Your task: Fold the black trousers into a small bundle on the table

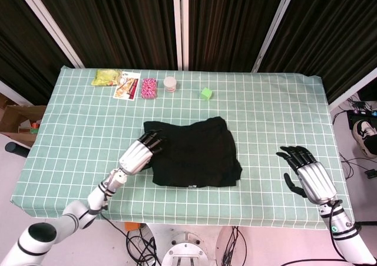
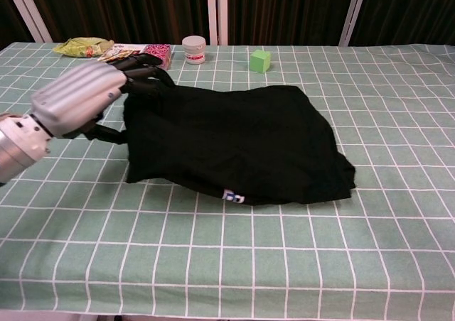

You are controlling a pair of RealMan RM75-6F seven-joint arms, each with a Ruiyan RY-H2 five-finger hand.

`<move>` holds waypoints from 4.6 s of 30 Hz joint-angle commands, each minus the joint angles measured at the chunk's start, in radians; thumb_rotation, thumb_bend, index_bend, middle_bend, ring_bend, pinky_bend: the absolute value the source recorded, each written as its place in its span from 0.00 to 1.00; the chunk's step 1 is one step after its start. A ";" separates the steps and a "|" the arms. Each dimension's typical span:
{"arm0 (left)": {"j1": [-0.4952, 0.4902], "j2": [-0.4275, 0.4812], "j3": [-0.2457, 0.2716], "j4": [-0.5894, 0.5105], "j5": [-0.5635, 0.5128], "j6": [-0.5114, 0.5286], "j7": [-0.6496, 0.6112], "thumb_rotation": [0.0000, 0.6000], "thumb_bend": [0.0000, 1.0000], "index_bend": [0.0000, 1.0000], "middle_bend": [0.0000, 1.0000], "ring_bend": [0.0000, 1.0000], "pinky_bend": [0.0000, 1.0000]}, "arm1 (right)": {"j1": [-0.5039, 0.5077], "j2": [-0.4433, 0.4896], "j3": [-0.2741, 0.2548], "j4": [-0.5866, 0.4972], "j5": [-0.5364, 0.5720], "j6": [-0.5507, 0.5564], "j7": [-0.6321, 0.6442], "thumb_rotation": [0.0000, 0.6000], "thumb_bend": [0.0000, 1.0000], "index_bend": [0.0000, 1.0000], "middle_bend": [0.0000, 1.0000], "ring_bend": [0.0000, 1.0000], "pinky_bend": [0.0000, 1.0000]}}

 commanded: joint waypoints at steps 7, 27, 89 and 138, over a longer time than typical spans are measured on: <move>0.123 0.434 0.050 -0.418 -0.047 -0.013 0.185 1.00 0.56 0.54 0.24 0.10 0.18 | -0.012 -0.031 -0.008 0.014 -0.011 0.012 -0.002 1.00 0.48 0.23 0.17 0.13 0.18; -0.202 0.695 -0.081 -0.912 0.041 -0.438 0.608 1.00 0.58 0.54 0.25 0.10 0.18 | -0.060 -0.044 -0.015 0.047 -0.007 0.070 0.030 1.00 0.48 0.23 0.17 0.13 0.18; -0.263 0.421 -0.182 -0.806 -0.566 -0.716 0.383 0.41 0.07 0.19 0.17 0.08 0.18 | -0.080 -0.077 -0.003 0.146 0.021 0.058 0.129 1.00 0.48 0.23 0.17 0.13 0.18; -0.280 0.242 -0.056 -0.987 -0.556 -0.684 0.773 0.41 0.06 0.20 0.22 0.08 0.18 | -0.108 -0.080 -0.013 0.161 0.015 0.087 0.149 1.00 0.48 0.23 0.17 0.13 0.18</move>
